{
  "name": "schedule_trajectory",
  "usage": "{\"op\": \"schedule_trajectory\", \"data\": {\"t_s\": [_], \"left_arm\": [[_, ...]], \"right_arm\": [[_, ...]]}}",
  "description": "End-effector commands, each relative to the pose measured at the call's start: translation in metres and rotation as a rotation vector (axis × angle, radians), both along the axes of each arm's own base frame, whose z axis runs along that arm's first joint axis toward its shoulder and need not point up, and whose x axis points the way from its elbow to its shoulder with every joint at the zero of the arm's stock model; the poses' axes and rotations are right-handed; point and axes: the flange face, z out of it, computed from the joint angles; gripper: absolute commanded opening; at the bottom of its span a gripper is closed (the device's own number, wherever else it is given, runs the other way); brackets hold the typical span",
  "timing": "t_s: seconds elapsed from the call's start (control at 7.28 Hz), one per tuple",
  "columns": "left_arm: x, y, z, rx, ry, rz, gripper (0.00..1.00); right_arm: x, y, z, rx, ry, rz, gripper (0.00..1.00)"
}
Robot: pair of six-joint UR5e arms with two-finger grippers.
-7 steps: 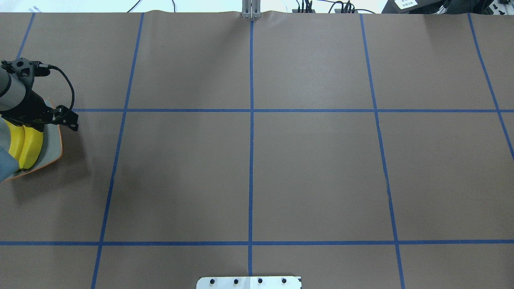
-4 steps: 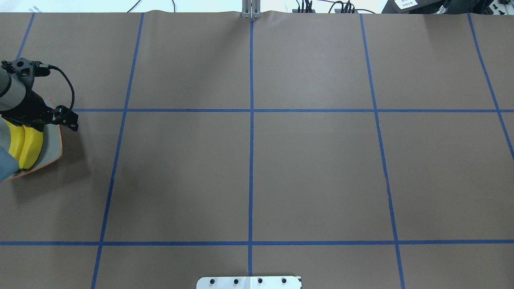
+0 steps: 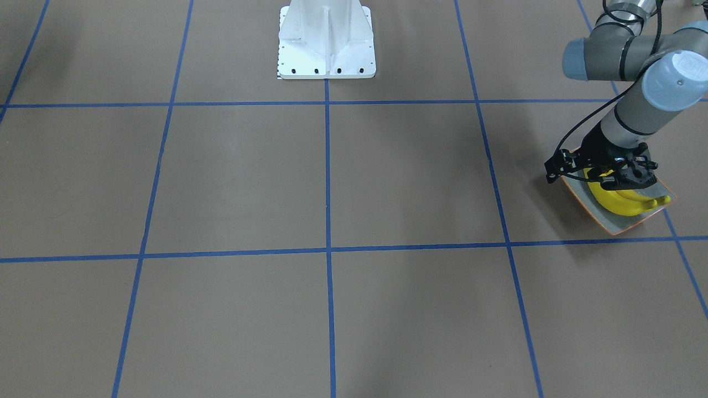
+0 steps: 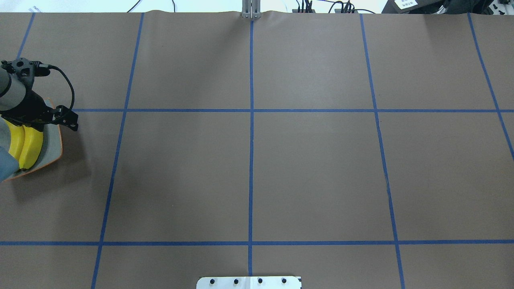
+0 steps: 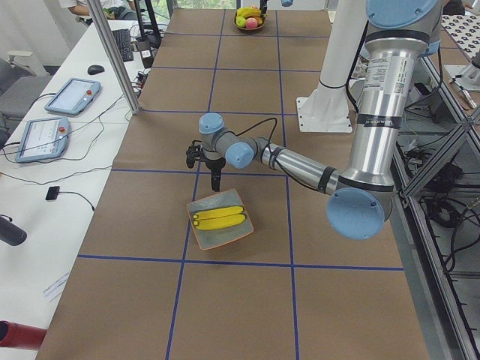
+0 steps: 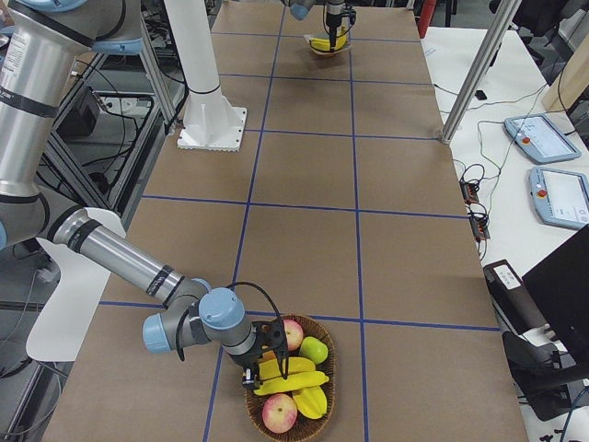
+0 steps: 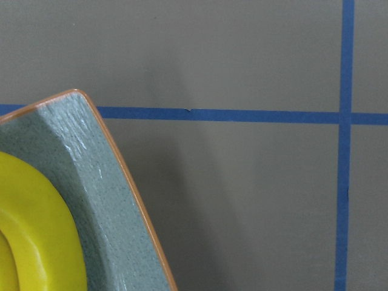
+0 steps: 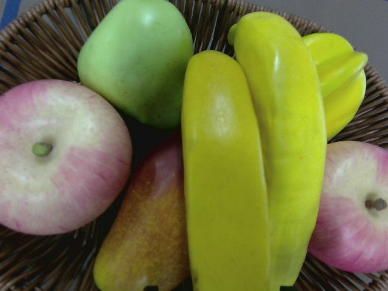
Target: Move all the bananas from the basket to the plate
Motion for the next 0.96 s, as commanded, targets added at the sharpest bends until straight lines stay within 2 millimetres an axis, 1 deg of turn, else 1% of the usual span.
{"op": "schedule_trajectory", "data": {"t_s": [0.0, 0.27, 0.41, 0.55, 0.69, 0.82], "left_arm": [[0.0, 0.0, 0.0, 0.001, 0.0, 0.0, 1.0], [-0.001, 0.0, -0.002, 0.002, 0.001, -0.002, 1.0], [0.0, 0.0, -0.002, 0.002, 0.001, 0.0, 1.0], [0.0, 0.0, -0.001, 0.001, 0.0, 0.0, 1.0], [0.0, 0.0, -0.001, 0.0, 0.001, 0.001, 1.0], [0.002, -0.002, -0.006, 0.004, 0.01, 0.002, 1.0]], "right_arm": [[0.0, -0.006, -0.009, 0.036, -0.014, -0.025, 0.0], [0.018, -0.018, -0.041, 0.105, -0.052, 0.027, 0.0], [0.036, -0.024, -0.047, 0.159, -0.031, 0.034, 0.0], [0.045, -0.03, -0.053, 0.185, -0.023, 0.051, 0.0], [0.046, -0.037, -0.06, 0.198, -0.023, 0.063, 0.0], [0.047, -0.053, -0.081, 0.235, -0.032, 0.069, 0.0]]}}
